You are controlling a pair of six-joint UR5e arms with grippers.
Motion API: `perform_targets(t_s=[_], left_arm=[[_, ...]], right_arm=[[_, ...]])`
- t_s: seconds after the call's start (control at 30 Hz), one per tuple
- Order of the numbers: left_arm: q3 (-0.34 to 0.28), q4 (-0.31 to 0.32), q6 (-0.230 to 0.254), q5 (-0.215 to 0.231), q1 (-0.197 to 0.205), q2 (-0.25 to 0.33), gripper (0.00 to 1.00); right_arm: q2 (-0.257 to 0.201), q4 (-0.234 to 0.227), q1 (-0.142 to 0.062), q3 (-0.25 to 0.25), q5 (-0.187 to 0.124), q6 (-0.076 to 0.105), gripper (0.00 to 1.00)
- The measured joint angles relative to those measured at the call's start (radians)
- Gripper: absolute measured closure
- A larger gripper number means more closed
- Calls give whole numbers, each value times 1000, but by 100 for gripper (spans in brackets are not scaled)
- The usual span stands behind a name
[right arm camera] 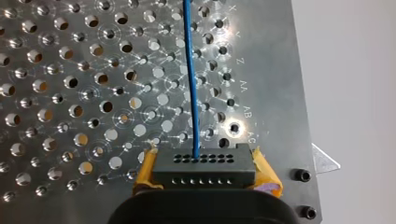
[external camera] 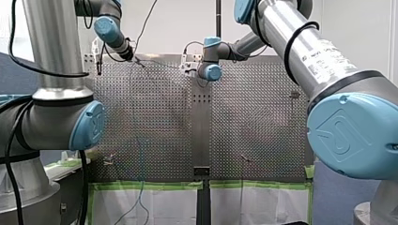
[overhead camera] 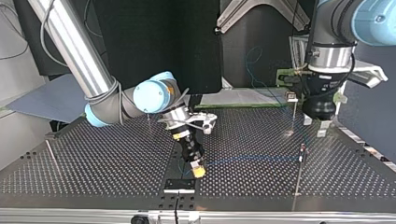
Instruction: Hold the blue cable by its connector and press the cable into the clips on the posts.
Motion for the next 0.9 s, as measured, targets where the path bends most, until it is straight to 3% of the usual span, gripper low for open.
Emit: perform_targets(t_s=[0.13,0.3,0.53,0.7,0.9], left_arm=[[4,-32,33,5,-18,16,0],[5,-42,74,9,-35,-7,0],[7,-28,136,5,-55,-62,0],[8,6,178,-17,-59,-52,0],[11,36,197,-51,-61,-78,0]], right_arm=[[0,0,0,0,0,0,100],[0,1,0,0,0,0,100],[0,2,0,1,0,0,100],[0,1,0,1,0,0,100],[1,1,0,1,0,-2,100]])
